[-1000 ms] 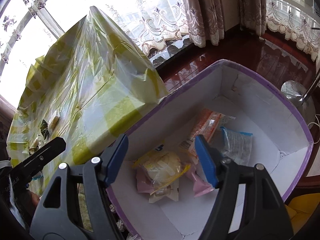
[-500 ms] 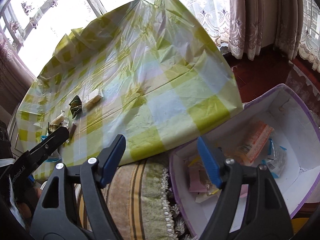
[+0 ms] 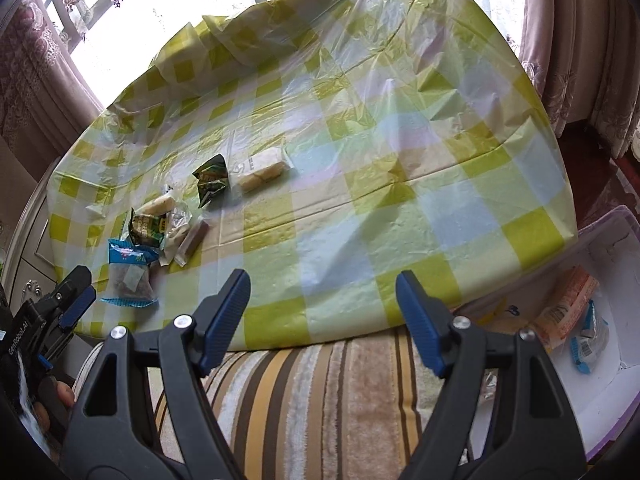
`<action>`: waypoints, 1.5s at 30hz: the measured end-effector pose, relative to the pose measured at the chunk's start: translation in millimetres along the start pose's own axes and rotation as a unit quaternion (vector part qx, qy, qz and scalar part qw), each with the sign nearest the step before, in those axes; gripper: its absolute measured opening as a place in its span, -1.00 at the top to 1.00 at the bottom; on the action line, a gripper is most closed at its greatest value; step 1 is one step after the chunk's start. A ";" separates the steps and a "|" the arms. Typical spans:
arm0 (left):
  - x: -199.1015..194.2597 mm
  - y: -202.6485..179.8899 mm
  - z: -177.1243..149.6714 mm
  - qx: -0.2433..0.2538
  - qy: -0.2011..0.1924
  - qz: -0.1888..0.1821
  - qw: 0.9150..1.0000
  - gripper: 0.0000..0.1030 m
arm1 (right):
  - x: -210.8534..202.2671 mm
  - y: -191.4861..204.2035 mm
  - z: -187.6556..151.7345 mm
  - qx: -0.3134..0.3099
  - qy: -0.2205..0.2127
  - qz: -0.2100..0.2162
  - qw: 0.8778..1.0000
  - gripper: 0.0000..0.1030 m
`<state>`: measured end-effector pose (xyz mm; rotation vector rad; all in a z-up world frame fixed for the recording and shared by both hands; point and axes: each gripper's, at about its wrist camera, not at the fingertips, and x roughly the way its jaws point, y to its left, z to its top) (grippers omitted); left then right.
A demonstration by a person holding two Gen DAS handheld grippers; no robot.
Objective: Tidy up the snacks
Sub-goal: 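Move both grippers back over the snack pile on the table, then grasp the clear blue-edged bag with the left gripper while the right gripper approaches the brown bar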
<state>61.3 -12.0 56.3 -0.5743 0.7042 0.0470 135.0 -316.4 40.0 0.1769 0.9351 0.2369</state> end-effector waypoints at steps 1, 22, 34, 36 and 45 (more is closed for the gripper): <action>1.0 6.8 2.4 -0.006 0.003 0.004 1.000 -0.14 | 2.4 4.7 -0.5 -0.005 0.002 0.000 1.000 -0.51; 56.2 53.6 9.7 -0.063 0.109 -0.008 0.992 -0.08 | 51.0 76.4 8.6 -0.065 0.031 0.023 0.997 -0.57; 74.2 47.6 10.9 -0.044 0.121 -0.011 0.992 -0.07 | 85.8 112.7 16.2 -0.088 0.047 0.033 0.994 -0.57; 75.1 46.0 10.6 -0.038 0.120 -0.011 0.992 -0.03 | 90.8 119.0 18.1 -0.094 0.046 0.030 0.994 -0.57; 78.9 41.0 7.1 -0.021 0.124 -0.029 0.992 0.19 | 120.1 136.3 23.9 -0.109 0.068 0.006 0.992 -0.57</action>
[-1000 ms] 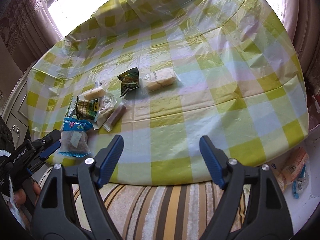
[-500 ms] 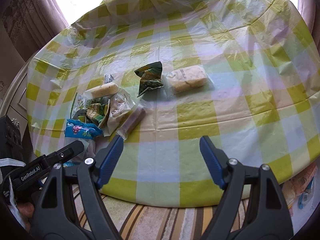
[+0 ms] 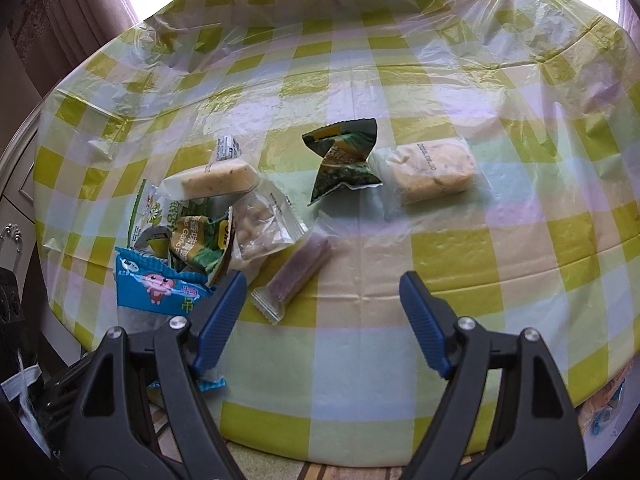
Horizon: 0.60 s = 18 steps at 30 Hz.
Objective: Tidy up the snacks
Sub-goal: 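Grasp the clear blue-edged bag with the left gripper while the right gripper approaches the brown bar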
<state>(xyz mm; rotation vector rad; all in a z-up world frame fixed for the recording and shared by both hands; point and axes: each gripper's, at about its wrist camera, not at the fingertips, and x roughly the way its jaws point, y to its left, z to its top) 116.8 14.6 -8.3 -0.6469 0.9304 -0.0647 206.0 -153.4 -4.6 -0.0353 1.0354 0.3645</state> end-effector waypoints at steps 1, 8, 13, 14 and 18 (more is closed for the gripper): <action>-0.4 0.2 -0.2 0.000 0.000 -0.002 1.000 0.20 | 2.3 0.5 1.1 -0.001 0.003 -0.002 1.000 -0.57; -4.2 2.9 -2.3 -0.003 -0.005 -0.012 1.000 0.30 | 11.4 8.0 5.7 -0.012 0.006 -0.019 1.000 -0.43; -6.7 3.3 -4.3 -0.006 -0.009 -0.013 1.000 0.32 | 11.1 9.8 6.1 -0.015 0.001 -0.035 0.999 -0.21; -7.8 3.6 -4.6 -0.007 -0.011 -0.014 1.000 0.33 | 10.7 9.7 5.9 -0.015 0.000 -0.039 0.999 -0.10; -10.0 3.8 -5.5 -0.007 -0.013 -0.017 1.000 0.35 | 8.5 9.9 3.9 -0.017 -0.003 -0.040 0.999 0.14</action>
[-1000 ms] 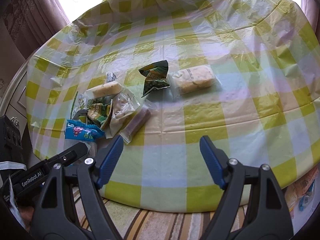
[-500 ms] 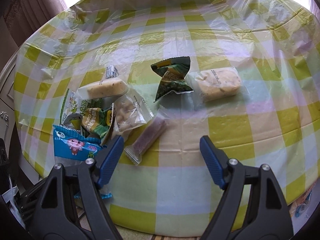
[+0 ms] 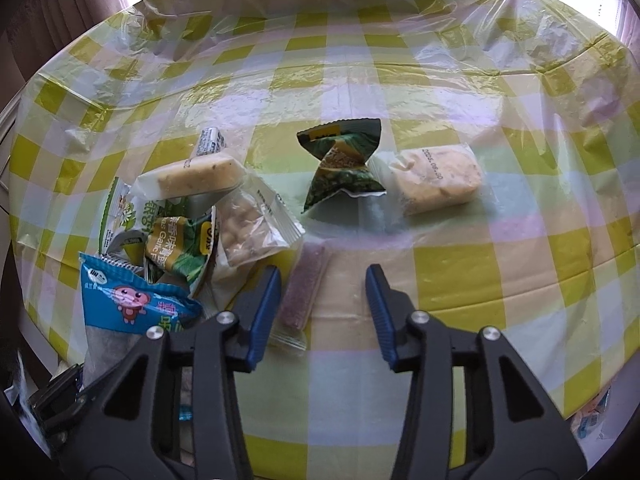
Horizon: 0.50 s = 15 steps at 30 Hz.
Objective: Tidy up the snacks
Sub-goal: 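Grasp the clear blue-edged bag with the left gripper while the right gripper approaches the brown bar, then grasp the small brown wrapped bar with the right gripper while the left gripper lifts its bag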
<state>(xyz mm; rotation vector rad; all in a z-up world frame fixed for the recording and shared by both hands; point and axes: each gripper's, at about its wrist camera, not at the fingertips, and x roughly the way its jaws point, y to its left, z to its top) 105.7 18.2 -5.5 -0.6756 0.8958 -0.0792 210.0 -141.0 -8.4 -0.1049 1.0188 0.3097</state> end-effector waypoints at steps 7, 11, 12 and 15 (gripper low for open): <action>-2.5 -1.6 -2.0 0.001 -0.003 -0.001 1.000 0.37 | -2.8 -1.0 -3.9 -0.001 0.000 0.021 1.000 0.62; -4.1 -3.5 -2.8 0.003 -0.005 -0.002 1.000 0.39 | -4.0 -3.1 -6.1 0.004 0.001 0.036 0.999 0.70; -4.3 -3.9 -3.1 0.004 -0.006 -0.001 1.000 0.39 | -4.9 -3.8 -7.0 0.005 0.001 0.038 0.999 0.70; -5.4 -5.5 -3.9 0.005 -0.007 0.000 1.000 0.40 | -8.6 -7.4 -9.9 0.010 0.000 0.044 0.999 0.70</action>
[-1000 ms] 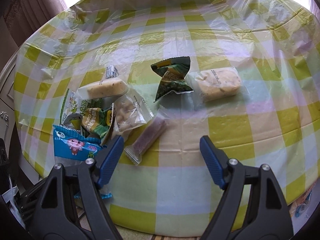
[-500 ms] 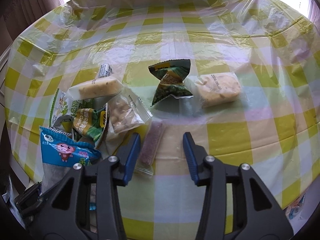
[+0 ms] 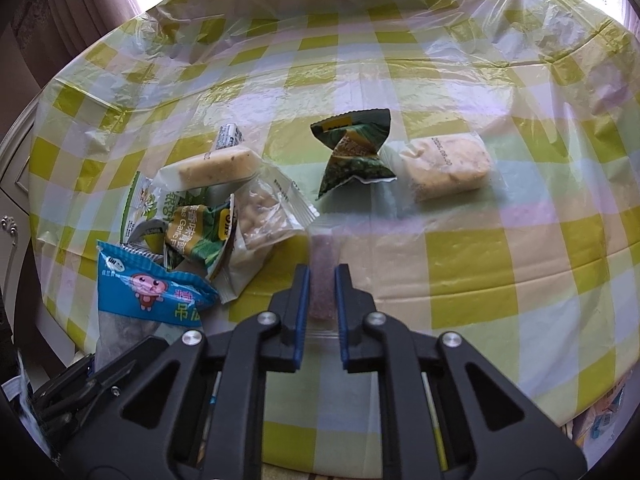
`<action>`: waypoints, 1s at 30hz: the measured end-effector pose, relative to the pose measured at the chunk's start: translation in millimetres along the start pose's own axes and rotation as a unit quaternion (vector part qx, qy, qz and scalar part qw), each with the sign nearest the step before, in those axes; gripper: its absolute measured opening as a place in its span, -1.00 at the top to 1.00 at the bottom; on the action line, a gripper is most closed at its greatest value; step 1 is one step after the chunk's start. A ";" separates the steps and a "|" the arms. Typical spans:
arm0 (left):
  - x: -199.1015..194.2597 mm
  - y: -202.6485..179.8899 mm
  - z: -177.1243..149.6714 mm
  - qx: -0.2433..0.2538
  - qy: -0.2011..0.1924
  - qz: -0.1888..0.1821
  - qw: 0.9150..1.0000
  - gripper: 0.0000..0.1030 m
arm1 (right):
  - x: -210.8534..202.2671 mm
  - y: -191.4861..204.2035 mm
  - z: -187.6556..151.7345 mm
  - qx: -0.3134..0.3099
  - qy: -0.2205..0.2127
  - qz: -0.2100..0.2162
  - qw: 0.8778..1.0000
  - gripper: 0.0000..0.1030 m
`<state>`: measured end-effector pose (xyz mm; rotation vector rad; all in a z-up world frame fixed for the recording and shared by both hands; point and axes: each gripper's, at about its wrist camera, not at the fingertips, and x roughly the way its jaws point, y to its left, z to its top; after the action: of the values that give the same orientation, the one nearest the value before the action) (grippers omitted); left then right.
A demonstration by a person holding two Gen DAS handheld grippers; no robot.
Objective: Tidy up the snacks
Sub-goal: 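Grasp the small brown wrapped bar with the right gripper while the left gripper lifts its bag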
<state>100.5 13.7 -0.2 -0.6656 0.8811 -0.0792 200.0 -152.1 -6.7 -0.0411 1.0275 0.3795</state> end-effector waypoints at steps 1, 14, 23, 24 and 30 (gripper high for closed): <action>-0.5 -0.6 -0.2 0.001 -0.001 0.000 1.000 0.40 | -2.6 -1.3 -1.0 0.002 -0.002 0.001 1.000 0.70; -18.4 -21.4 -0.8 0.030 -0.023 0.015 0.999 0.40 | -36.2 -18.3 -17.7 0.023 -0.022 0.025 0.999 0.70; -24.7 -42.9 -6.4 0.050 -0.024 0.022 0.998 0.40 | -61.8 -41.2 -33.7 0.044 -0.034 0.041 0.998 0.70; -24.9 -46.2 -7.7 0.053 -0.023 0.021 0.998 0.40 | -64.2 -44.4 -35.4 0.048 -0.034 0.044 0.997 0.70; -22.4 -68.4 -15.9 0.075 -0.014 0.016 0.997 0.40 | -82.3 -65.5 -45.2 0.066 -0.045 0.052 0.995 0.70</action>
<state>88.1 -41.6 47.0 -0.5103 0.8502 -0.1054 146.4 -246.5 29.5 0.1466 0.9659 0.4030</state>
